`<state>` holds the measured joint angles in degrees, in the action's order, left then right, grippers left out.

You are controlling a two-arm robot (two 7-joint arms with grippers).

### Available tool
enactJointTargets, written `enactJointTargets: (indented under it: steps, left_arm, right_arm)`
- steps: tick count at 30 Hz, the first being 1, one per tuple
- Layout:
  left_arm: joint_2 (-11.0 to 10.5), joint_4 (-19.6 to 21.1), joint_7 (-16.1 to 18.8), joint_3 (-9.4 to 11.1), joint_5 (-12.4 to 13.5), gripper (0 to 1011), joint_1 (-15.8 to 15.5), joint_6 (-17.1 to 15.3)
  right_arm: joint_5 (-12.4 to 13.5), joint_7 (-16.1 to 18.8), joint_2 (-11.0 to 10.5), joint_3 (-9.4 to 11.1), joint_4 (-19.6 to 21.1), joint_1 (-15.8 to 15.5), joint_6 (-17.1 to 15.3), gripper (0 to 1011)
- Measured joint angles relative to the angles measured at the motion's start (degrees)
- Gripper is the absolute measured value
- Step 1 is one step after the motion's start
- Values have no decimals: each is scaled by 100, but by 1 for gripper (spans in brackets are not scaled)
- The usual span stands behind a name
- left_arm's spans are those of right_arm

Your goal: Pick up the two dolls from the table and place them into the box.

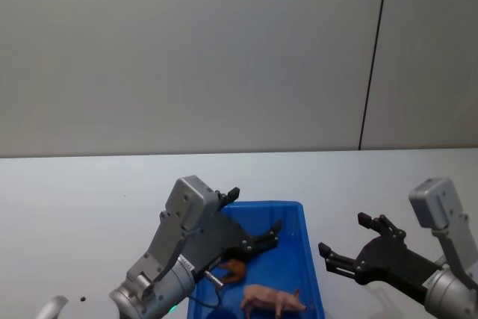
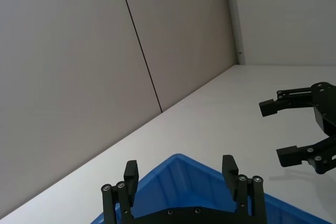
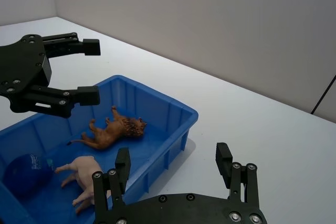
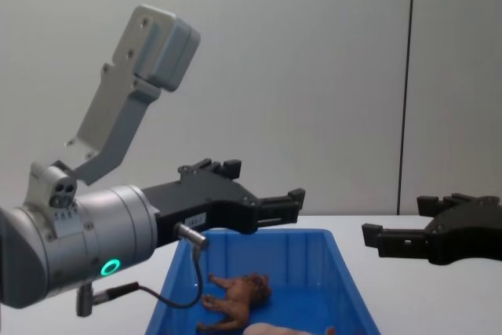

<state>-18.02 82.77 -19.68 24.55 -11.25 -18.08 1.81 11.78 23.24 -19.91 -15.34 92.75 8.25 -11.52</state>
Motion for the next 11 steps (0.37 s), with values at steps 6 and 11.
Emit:
enactJointTargets:
  steps: [6, 11]
  left_arm:
    - [28, -14, -69, 0, -38, 1003, -30, 173]
    - [41, -16, -101, -4, -62, 1003, -43, 255]
  right_arm:
    - [0, 0, 0, 0, 0, 0, 0, 1001]
    - [0, 0, 0, 0, 0, 0, 0, 1001]
